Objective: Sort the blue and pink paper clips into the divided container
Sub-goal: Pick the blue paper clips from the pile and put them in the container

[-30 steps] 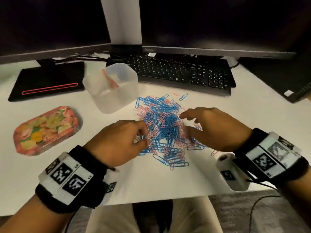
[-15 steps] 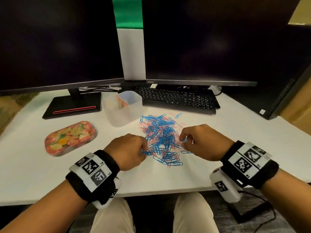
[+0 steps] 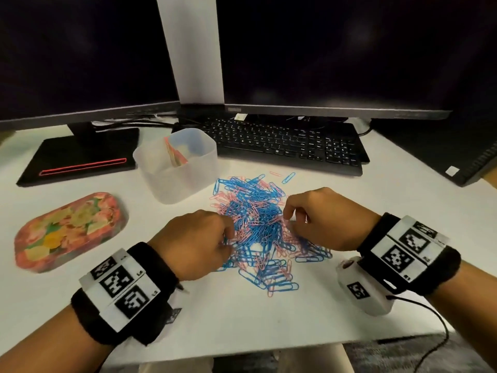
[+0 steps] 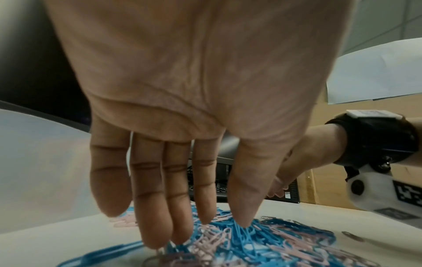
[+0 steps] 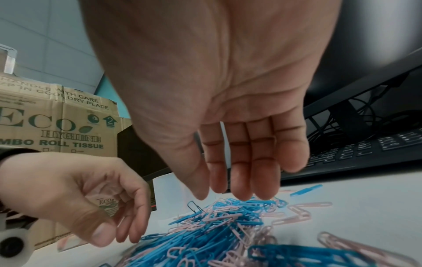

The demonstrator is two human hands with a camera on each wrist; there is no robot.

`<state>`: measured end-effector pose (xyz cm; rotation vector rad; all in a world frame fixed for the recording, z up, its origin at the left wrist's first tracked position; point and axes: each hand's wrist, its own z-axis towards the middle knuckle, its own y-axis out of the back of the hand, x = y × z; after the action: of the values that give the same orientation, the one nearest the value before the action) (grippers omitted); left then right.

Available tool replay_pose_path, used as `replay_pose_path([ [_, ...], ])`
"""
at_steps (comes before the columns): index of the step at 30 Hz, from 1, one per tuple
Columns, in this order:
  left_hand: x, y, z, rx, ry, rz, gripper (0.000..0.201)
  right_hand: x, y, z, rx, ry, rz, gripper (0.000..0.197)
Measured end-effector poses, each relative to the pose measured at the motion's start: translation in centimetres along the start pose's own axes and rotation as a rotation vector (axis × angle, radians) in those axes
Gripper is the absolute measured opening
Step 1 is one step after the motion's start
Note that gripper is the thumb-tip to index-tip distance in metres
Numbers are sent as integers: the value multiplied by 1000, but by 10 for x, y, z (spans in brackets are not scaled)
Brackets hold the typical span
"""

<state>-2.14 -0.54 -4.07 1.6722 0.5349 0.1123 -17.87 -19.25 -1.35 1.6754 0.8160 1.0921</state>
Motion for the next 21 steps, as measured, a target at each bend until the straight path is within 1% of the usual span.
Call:
replay_pose_path([
  [4, 0, 5, 12, -42, -13, -2, 21, -1, -4, 12, -1, 23, 3, 12],
  [9, -5, 2, 23, -63, -39, -27, 18, 9, -5, 16, 17, 87, -14, 10],
  [12, -14, -2, 33, -39, -43, -14, 23, 17, -9, 19, 35, 138, -48, 15],
  [14, -20, -3, 40, -19, -46, 37, 26, 20, -12, 20, 53, 164, -77, 18],
  [18, -27, 0, 45, -7, -45, 105, 14, 20, -20, 21, 90, 186, -114, 26],
  [20, -26, 2, 44, -13, -34, 101, 9, 19, -25, 22, 120, 187, -138, 24],
  [21, -25, 2, 43, -19, -28, 97, 10, 18, -27, 22, 125, 185, -139, 23],
])
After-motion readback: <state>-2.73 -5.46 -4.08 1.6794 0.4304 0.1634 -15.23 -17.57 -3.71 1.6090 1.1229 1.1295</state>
